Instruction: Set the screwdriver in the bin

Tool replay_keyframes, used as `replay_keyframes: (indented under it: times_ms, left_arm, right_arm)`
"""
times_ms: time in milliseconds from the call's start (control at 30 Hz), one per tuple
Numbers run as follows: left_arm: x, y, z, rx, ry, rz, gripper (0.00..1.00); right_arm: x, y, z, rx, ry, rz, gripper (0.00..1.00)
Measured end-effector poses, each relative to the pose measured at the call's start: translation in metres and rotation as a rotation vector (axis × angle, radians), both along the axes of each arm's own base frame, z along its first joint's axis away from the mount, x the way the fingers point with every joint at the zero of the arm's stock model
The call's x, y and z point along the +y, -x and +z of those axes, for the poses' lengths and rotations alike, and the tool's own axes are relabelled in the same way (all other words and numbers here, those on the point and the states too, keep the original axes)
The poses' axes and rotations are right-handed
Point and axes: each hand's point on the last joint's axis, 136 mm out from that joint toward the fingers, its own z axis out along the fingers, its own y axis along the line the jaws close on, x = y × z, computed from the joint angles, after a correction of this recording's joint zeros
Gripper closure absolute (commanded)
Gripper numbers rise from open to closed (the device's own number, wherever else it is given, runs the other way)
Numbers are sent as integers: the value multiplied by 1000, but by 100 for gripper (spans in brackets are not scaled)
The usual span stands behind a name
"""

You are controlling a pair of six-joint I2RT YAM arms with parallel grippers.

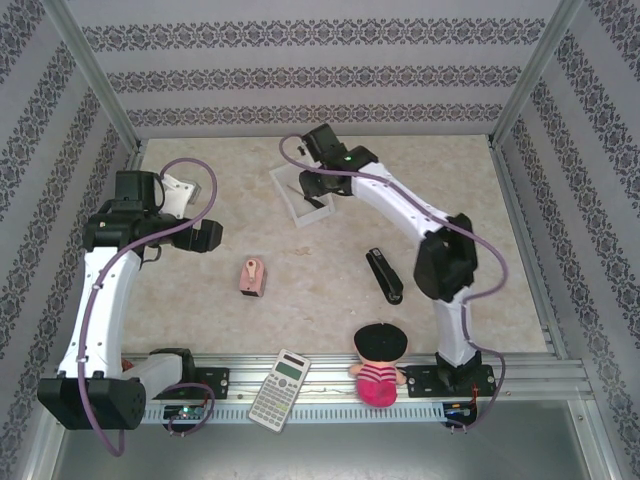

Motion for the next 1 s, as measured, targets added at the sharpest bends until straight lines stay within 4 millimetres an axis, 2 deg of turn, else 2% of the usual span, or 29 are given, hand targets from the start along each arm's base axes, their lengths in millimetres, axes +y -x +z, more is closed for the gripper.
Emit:
replay_keyframes:
  times_ms: [133, 233, 333, 467, 567, 800, 1000]
  left_arm:
    - [1, -7, 2, -24, 6, 20, 1]
    - [4, -15, -4, -38, 10, 47, 1]
    - [9, -22, -22, -35, 6, 92, 1]
    - [17, -31, -46, -37, -8, 157, 1]
    - [24, -41, -58, -49, -17, 205, 1]
    - [37, -59, -70, -130, -23, 299, 1]
    - [42, -67, -80, -223, 10, 364, 1]
  right_arm:
    - [-27, 33, 33, -68, -88, -31, 42]
    - [-64, 54, 43, -106, -148, -92, 32]
    - [-110, 63, 42, -153, -184, -187, 6]
    - [-170, 74, 26, -201, -183, -320, 2]
    - [-201, 82, 16, -231, -165, -387, 2]
    - [-244, 95, 5, -344, -124, -461, 2]
    - [-277, 109, -27, -414, -74, -527, 2]
